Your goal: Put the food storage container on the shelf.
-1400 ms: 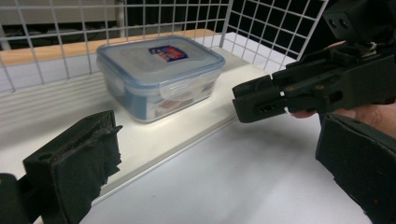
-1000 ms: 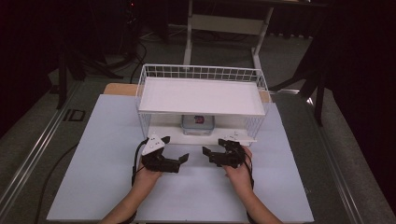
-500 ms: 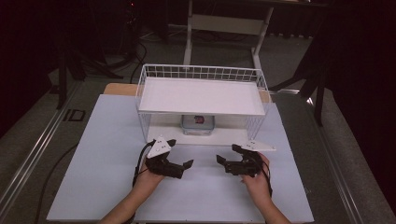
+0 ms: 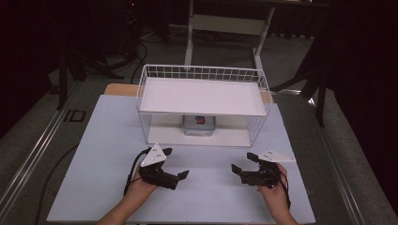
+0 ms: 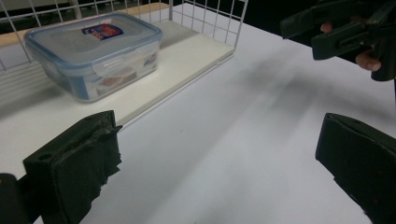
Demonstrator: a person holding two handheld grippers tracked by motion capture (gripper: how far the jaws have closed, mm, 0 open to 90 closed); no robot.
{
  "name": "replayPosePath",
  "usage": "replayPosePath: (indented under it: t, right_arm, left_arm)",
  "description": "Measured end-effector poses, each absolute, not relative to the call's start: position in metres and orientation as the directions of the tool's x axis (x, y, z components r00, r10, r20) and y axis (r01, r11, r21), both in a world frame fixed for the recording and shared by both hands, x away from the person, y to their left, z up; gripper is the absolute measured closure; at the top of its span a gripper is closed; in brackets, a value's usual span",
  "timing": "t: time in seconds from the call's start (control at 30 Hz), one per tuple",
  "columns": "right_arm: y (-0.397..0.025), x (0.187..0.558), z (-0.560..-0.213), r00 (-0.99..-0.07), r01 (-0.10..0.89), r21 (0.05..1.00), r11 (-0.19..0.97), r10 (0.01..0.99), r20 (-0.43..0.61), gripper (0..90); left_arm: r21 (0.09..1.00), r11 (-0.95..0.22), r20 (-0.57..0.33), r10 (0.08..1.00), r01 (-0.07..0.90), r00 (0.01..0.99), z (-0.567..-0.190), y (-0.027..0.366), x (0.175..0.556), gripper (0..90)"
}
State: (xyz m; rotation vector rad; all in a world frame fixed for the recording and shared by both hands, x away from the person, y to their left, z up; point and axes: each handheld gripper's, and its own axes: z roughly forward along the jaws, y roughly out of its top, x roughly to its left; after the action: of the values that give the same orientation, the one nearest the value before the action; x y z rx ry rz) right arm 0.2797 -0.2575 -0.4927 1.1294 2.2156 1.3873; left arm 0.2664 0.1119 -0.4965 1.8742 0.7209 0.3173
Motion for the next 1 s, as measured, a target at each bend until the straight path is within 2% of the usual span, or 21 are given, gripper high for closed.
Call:
replayPosePath:
  t: [0.53,1.0]
  right_arm:
    - [-0.291,0.255,-0.486,-0.655,0.439,0.872,0.216,0.741,0.146,15.2]
    - [-0.308,0.241,-0.5,-0.667,0.451,0.861,0.236,0.731,0.148,15.2]
  left_arm:
    - [0.905,-0.261,-0.107,0.624,0.335,0.774,-0.494,0.139,0.245,0.6]
    - [0.908,-0.217,-0.137,0.655,0.359,0.743,-0.503,0.157,0.239,0.6]
